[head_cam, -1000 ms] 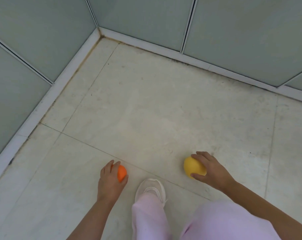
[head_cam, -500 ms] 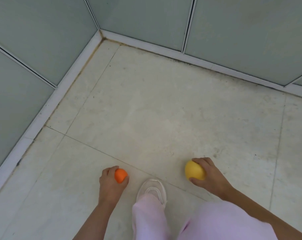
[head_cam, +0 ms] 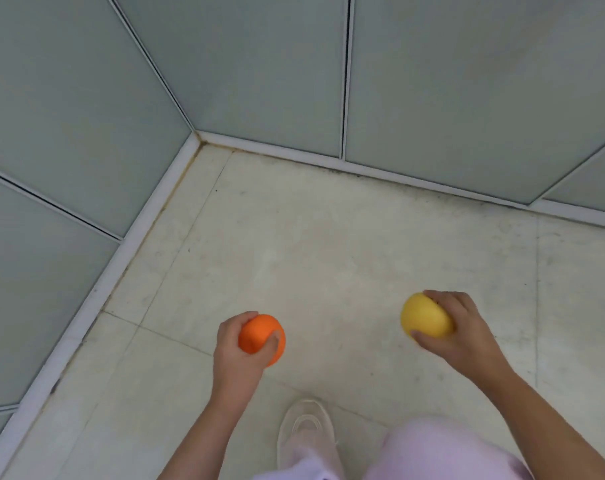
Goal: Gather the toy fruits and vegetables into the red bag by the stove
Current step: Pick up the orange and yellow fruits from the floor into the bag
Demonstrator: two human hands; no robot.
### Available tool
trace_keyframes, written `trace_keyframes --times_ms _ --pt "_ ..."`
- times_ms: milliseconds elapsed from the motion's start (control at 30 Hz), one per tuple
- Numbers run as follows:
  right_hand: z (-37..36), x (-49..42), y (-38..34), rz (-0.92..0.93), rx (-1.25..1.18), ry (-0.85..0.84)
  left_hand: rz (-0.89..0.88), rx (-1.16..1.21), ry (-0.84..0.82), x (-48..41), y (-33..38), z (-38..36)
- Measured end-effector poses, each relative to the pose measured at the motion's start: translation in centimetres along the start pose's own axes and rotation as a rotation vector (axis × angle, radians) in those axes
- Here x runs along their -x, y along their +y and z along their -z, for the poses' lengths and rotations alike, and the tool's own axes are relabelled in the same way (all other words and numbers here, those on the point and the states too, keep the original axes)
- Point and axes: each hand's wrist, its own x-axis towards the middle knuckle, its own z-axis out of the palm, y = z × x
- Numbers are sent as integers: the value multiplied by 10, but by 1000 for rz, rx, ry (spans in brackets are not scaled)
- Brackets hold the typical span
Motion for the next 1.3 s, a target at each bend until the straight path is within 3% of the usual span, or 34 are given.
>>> trace_keyframes --times_ms 300,733,967,1100,1300 --pt "103 -18 -159 -26 -414 164 -258 160 -101 -32 207 34" --pt "324 41 -372 83 -571 199 -62 404 -70 42 434 139" --pt "438 83 -479 196 -612 230 -28 624 71 93 563 220" --pt "493 113 -532 293 -665 242 -75 726 114 127 618 260" --pt "545 162 -593 452 -650 237 -285 753 108 177 684 311"
